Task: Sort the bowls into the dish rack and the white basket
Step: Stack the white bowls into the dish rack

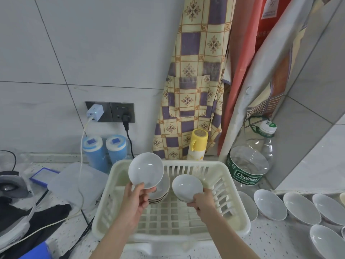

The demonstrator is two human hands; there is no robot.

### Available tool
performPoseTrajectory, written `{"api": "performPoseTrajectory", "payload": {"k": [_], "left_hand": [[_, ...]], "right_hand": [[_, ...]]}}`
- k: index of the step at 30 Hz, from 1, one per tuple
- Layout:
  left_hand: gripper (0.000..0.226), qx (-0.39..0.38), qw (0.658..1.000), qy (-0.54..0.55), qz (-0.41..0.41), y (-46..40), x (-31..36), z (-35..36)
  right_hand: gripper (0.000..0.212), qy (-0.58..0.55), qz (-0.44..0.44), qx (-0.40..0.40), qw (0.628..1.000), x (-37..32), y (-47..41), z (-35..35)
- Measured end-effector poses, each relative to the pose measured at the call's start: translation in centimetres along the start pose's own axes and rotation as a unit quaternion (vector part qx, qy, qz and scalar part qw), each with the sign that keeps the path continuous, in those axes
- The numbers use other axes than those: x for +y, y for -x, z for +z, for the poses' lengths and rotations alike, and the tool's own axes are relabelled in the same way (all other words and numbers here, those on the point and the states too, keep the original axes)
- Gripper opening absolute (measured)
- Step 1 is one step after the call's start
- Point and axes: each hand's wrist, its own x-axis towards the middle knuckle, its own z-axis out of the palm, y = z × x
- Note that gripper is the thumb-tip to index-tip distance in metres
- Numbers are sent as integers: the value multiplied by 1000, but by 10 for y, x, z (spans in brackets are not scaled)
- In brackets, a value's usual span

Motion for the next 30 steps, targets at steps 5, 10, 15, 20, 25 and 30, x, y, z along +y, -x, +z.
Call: {"api": "performPoseTrajectory", "payload": {"k": [5,10,15,20,25,30], "left_hand": [[33,-5,1000,-7,-4,2,1,4],[27,-11,1000,-21,-13,4,1,5],[25,-21,999,-24,-17,7,1,3],[24,-29,999,-28,-10,10,0,1],[24,-31,999,-29,-11,10,-1,0],[25,-34,999,-34,-15,10,-1,-1]], "right_hand": [[62,-25,36,-18,999,5,-9,1],[53,-33,53,-29,998,3,-13,-1],[43,-21,55,-42,997,3,-8,-3],[54,-32,55,-65,996,7,-5,-2],[55,-41,34,-85,995,8,-7,-1],[56,-58,24,-99,993,9,-7,0]]}}
